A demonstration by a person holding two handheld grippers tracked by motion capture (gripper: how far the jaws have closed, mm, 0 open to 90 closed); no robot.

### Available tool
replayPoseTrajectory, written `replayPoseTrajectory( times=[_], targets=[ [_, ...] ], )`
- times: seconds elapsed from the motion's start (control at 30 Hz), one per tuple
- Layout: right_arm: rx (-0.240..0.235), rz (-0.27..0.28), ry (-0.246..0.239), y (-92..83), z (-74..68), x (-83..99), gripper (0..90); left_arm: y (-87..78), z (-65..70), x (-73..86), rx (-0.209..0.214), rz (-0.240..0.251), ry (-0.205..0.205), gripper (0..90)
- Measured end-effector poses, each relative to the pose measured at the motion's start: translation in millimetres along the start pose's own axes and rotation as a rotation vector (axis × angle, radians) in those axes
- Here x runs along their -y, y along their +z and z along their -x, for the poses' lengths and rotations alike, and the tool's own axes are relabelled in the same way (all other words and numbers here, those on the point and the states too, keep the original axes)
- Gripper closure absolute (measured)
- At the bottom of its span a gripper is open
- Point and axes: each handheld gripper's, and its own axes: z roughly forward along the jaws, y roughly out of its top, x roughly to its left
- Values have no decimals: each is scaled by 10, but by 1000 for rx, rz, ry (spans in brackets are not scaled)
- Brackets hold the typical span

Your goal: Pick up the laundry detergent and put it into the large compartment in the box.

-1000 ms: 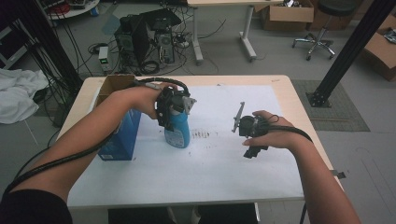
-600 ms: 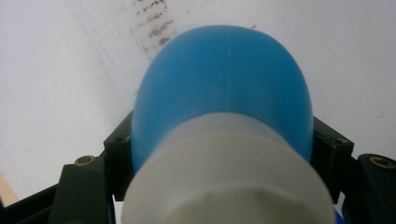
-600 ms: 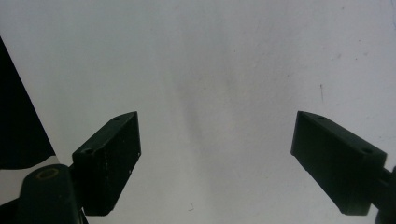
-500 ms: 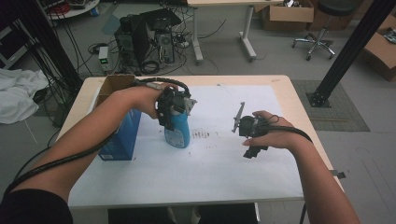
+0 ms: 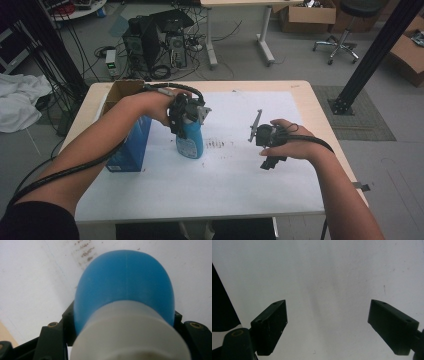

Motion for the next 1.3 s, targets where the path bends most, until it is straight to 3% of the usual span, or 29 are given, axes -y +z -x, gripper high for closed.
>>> replayPoseTrajectory(
  times=[0.2, 0.37, 0.57, 0.77, 0.8, 0.83, 0.97, 1.0, 1.1, 1.23, 1.27, 1.3],
  targets=[
    [-1, -2, -5, 19, 4, -17, 159, -11, 16, -45, 14, -29, -72, 384],
    [-4, 2, -6, 17, 1, -21, 160, -18, 32, -83, 12, -58, -92, 385],
    [-1, 3, -8, -19, -6, -6, 159, -32, 53, -110, 11, -62, -83, 386],
    [1, 10, -10, -45, -17, 8, 159, -154, 56, -109, 7, -58, -136, 385],
    [0, 8, -17, -54, -23, 4, 159, -213, 52, -106, 1, -57, -174, 385],
    [0, 8, -17, -54, -23, 4, 159, -213, 52, -106, 1, -57, -174, 385],
    [0, 12, -21, -89, -32, -3, 160, -399, 67, -101, -16, -85, -257, 386],
    [0, 12, -21, -89, -32, -3, 160, -399, 67, -101, -16, -85, -257, 386],
    [0, 17, -29, -107, -48, -14, 159, -526, 73, -90, -21, -103, -340, 386],
    [2, 11, -41, -107, -57, -39, 159, -668, 62, -70, 3, -108, -426, 386],
    [1, 13, -43, -105, -57, -45, 159, -668, 62, -70, 3, -108, -426, 386],
    [4, 12, -50, -108, -56, -53, 159, -745, 47, -55, 23, -103, -480, 386]
  ],
)
